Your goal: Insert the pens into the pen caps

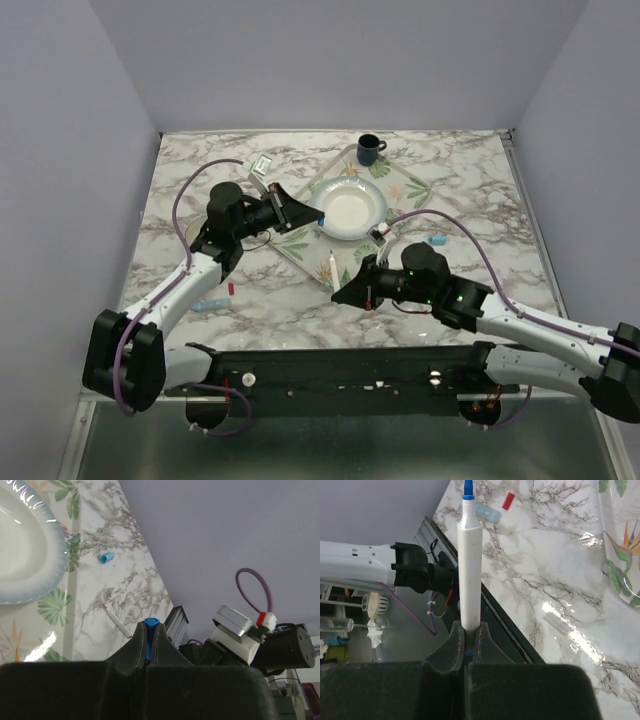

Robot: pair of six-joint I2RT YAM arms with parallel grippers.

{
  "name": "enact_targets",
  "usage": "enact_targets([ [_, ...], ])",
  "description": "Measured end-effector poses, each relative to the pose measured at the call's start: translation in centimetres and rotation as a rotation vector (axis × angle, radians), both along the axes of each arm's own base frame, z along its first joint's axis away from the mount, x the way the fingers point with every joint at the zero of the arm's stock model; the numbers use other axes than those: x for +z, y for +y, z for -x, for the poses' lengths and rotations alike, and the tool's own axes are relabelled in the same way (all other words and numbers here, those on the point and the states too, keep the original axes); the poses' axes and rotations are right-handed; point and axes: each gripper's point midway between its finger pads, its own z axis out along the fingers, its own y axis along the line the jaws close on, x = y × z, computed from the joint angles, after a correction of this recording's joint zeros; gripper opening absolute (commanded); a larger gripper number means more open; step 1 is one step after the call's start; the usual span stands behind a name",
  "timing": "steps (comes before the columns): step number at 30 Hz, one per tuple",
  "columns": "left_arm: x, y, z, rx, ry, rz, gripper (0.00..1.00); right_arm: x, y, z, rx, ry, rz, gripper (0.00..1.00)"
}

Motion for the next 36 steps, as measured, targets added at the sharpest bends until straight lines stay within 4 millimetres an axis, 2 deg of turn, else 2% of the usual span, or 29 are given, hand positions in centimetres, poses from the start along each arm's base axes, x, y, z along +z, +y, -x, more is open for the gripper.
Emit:
enact_targets([
  [1, 0.1, 0.0, 0.2, -0.002, -0.004, 0.006, 0.0, -0.4, 0.4, -0.3, -0.003, 0.006, 0.01, 0.01],
  [4, 2.4, 0.4, 1.5, -0.008, -0.082, 0.053, 0.0, -0.7, 1.1, -1.1, -0.015, 0.007, 0.018, 0.01],
  [7, 4.4, 0.6, 2.0, -0.01, -0.143, 0.086, 0.0, 0.0, 2.0, -1.9, -0.026, -0.007, 0.004, 0.01],
  [9, 4.9, 0.6, 2.2, -0.012, -0.156, 0.099, 0.0, 0.4, 2.5, -2.3, -0.033, -0.015, -0.007, 0.01],
  [24, 5.2, 0.6, 2.3, -0.013, -0.145, 0.124, 0.0, 2.5, 4.2, -4.7, -0.104, -0.046, -0.064, 0.01],
  [36, 5.5, 0.6, 2.4, -0.013, -0.155, 0.127, 0.0, 3.1, 4.3, -5.1, -0.119, -0.056, -0.088, 0.01],
])
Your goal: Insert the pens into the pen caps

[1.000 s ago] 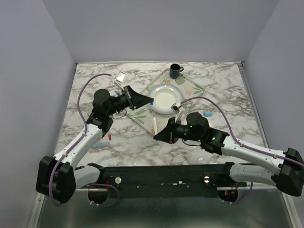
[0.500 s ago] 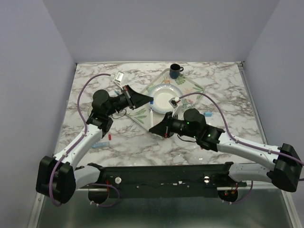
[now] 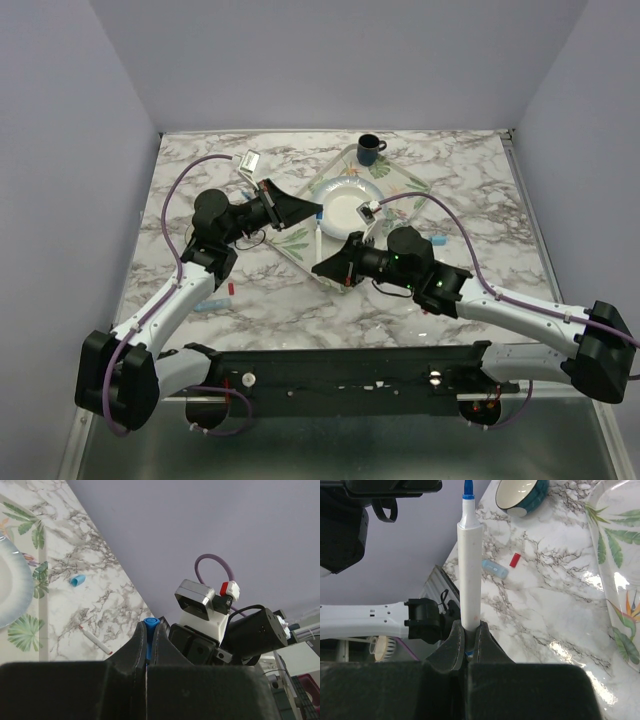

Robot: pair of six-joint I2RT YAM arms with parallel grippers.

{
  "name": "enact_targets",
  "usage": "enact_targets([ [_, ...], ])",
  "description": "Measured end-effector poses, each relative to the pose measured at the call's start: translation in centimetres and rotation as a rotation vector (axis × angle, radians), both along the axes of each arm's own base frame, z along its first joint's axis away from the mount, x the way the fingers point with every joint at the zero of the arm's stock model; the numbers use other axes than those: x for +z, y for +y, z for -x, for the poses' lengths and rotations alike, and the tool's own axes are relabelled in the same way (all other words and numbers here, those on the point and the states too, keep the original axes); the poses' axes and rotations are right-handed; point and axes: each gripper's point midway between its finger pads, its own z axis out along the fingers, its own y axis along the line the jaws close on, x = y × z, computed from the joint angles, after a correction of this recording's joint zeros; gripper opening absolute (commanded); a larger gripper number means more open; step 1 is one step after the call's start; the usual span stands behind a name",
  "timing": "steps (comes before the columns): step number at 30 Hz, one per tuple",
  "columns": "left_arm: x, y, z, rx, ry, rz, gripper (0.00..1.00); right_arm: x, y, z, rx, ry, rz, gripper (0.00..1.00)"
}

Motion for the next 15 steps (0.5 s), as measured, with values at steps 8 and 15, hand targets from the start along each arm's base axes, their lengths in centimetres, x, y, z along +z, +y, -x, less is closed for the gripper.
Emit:
enact_targets([
  [8, -0.09, 0.0, -0.02, 0.001, 0.001, -0.003, 0.0, 0.01, -0.08, -0.29, -0.016, -0.004, 0.001, 0.01],
  [15, -0.53, 0.05, -0.11, 0.005, 0.007, -0.018, 0.0, 0.16, -0.09, -0.43, -0.023, -0.007, 0.0, 0.01],
])
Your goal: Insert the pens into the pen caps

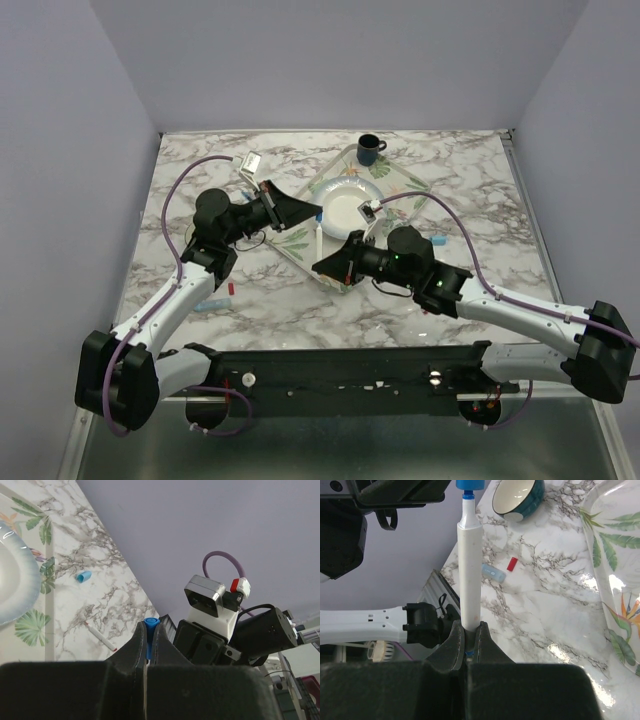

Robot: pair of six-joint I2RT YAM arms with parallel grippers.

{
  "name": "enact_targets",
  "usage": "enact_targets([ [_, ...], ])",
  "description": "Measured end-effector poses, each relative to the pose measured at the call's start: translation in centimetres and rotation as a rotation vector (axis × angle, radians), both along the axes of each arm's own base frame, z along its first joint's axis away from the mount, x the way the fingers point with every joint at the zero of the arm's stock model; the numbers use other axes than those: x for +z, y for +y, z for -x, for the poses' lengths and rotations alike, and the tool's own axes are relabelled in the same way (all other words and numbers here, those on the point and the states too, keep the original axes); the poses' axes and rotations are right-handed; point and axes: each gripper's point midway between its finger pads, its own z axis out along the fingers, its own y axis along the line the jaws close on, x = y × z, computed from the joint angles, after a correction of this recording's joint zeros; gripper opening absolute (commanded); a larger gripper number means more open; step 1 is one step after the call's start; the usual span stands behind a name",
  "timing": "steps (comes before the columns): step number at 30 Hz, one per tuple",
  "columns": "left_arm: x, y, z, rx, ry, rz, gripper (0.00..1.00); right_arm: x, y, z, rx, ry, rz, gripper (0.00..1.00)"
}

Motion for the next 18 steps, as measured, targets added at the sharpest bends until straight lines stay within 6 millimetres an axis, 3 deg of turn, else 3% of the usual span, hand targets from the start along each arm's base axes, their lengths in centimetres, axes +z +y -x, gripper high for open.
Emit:
enact_targets([
  [12, -0.4, -0.1, 0.0, 0.003, 0.0, -0.018, 0.0, 0.2, -0.2, -0.6, -0.039, -0.005, 0.009, 0.01],
  [18, 0.4, -0.4, 0.8, 0.018, -0.062, -0.034, 0.0, 1.2, -0.2, -1.3, -0.076, -0.023, 0.03, 0.01],
])
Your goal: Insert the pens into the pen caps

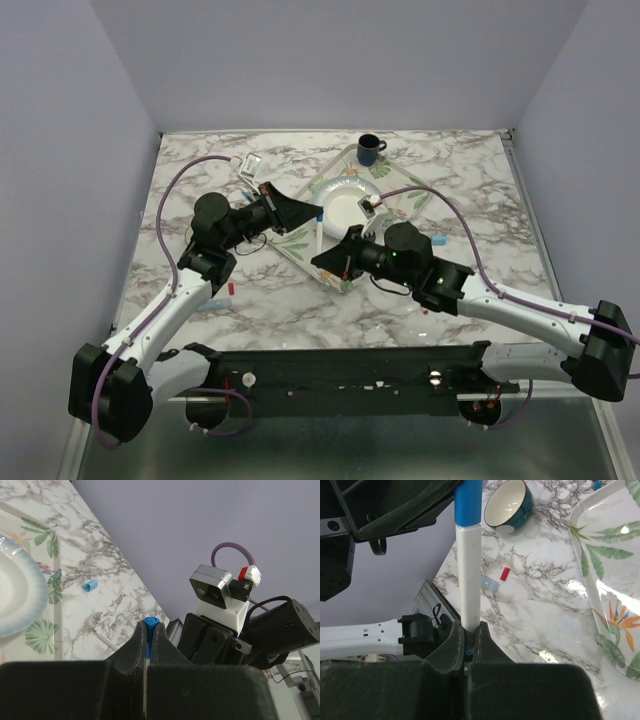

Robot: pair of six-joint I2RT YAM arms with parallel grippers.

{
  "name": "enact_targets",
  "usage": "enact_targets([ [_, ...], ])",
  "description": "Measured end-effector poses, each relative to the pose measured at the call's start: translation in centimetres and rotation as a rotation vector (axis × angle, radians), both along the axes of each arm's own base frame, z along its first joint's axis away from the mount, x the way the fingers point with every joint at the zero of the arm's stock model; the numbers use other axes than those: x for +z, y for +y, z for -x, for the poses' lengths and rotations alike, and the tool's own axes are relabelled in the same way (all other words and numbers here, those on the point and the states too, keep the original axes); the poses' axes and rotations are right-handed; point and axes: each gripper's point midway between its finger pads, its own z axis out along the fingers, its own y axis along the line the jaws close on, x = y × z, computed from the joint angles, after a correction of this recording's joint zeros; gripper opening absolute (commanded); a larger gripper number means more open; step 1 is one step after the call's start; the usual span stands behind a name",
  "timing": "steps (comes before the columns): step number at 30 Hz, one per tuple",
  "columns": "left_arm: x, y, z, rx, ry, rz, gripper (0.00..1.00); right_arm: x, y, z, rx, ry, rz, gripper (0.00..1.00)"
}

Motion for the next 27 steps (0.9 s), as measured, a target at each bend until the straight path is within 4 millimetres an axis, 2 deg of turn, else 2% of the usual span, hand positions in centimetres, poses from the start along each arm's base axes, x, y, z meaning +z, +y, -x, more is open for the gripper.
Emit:
enact_targets([
  [6, 0.6, 0.0, 0.8, 0.032, -0.049, -0.025, 0.0, 0.2, -0.1, 0.3, 0.013, -0.02, 0.022, 0.01],
  [7, 0.6, -0.1, 1.1, 0.034, -0.056, -0.03, 0.03, 0.2, -0.2, 0.4, 0.02, -0.035, 0.032, 0.01],
  [8, 0.7, -0.2, 1.2, 0.034, -0.061, -0.03, 0.13, 0.2, -0.3, 0.5, 0.024, -0.042, 0.036, 0.01],
  [10, 1.0, -0.4, 1.6, 0.025, -0.074, -0.025, 0.2, 0.5, -0.4, 0.9, 0.052, -0.08, 0.048, 0.01],
  [11, 1.4, -0.4, 1.9, 0.02, -0.081, -0.018, 0.29, 0.7, -0.5, 1.0, 0.063, -0.094, 0.051, 0.01],
  [13, 1.9, -0.4, 2.5, 0.01, -0.096, -0.009, 0.37, 1.1, -0.6, 1.4, 0.09, -0.121, 0.047, 0.01],
  [14, 2.0, -0.4, 2.9, -0.003, -0.097, -0.006, 0.44, 1.4, -0.7, 1.6, 0.1, -0.142, 0.037, 0.01],
  [19, 1.7, -1.1, 5.8, -0.112, -0.088, -0.017, 0.58, 3.9, -1.7, 2.2, 0.119, -0.238, -0.038, 0.01],
  [23, 1.8, -1.1, 6.6, -0.143, -0.092, -0.02, 0.64, 5.4, -2.5, 3.3, 0.147, -0.29, -0.08, 0.01],
  [27, 2.2, -1.0, 7.5, -0.173, -0.109, -0.016, 0.73, 5.3, -3.2, 4.7, 0.197, -0.312, -0.106, 0.01],
])
